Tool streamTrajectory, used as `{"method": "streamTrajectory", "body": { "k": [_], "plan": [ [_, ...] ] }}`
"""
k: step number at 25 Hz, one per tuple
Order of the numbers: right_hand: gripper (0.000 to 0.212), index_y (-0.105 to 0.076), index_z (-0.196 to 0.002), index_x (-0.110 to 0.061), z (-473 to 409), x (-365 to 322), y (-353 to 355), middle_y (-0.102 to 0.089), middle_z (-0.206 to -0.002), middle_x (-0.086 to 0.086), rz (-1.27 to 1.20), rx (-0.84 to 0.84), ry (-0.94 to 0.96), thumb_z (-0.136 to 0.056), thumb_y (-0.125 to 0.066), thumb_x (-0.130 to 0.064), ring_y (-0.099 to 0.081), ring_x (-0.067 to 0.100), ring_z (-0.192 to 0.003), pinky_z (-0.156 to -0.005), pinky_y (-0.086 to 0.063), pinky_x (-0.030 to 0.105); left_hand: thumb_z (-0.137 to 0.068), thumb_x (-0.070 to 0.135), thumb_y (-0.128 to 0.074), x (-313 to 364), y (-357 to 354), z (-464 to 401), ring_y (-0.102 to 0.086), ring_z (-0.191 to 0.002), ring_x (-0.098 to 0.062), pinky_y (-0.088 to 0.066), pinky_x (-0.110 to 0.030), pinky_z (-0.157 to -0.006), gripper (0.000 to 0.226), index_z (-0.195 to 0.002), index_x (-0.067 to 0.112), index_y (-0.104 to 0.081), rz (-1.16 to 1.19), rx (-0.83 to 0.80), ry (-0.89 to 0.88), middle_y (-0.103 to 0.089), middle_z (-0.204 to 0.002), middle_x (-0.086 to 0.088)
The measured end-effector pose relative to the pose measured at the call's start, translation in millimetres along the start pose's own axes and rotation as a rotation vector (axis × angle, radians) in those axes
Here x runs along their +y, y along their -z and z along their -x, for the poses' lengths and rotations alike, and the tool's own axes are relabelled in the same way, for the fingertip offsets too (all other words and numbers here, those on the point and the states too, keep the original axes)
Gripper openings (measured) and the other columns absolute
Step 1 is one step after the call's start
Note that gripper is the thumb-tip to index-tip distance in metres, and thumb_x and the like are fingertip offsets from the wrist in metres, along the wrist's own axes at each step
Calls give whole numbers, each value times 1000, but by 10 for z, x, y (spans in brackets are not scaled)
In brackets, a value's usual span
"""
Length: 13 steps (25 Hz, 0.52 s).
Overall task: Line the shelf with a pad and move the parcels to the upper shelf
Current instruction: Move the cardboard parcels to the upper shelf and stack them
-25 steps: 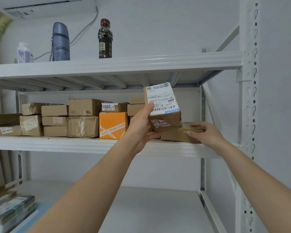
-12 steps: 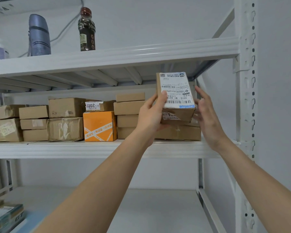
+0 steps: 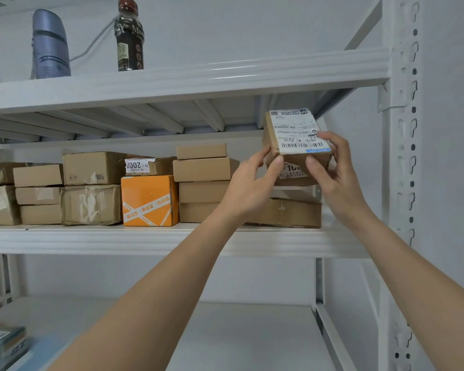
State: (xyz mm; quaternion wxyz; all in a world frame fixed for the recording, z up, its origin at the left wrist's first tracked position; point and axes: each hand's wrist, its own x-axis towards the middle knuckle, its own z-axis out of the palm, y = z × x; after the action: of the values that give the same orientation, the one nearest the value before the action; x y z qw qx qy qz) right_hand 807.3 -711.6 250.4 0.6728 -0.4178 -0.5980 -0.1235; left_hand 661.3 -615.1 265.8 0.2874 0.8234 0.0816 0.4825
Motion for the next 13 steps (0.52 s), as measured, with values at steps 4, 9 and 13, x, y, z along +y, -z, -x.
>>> {"method": "streamTrajectory", "body": {
  "k": [4, 9, 13],
  "plan": [
    [36, -42, -126, -33, 29, 236, 21, -51, -130, -2, 15, 183, -98, -95, -59, -27, -58, 14, -114, -78, -56, 23, -99, 46, -42, -242, -24, 35, -54, -116, -21, -44, -39, -99, 45, -132, 20, -56, -523, -9, -91, -62, -123, -4],
    [32, -40, -118, -48, -18, 358, 0, -50, -130, -4, 102, 117, -158, -94, -58, -39, -56, 22, -119, -85, -58, 34, -93, 46, -57, -577, -120, 137, -56, -87, -24, -42, -30, -81, 37, -98, 12, -71, -668, 84, -167, -63, -88, -5],
    [32, -41, -123, -48, -39, 355, -61, -52, -130, -4, 148, 103, -157, -94, -55, -44, -57, 8, -114, -83, -57, 27, -89, 38, -66, -674, -208, 174, -54, -90, -18, -39, -20, -78, 30, -97, 10, -70, -445, 179, -147, -58, -92, -2]
  ]
}}
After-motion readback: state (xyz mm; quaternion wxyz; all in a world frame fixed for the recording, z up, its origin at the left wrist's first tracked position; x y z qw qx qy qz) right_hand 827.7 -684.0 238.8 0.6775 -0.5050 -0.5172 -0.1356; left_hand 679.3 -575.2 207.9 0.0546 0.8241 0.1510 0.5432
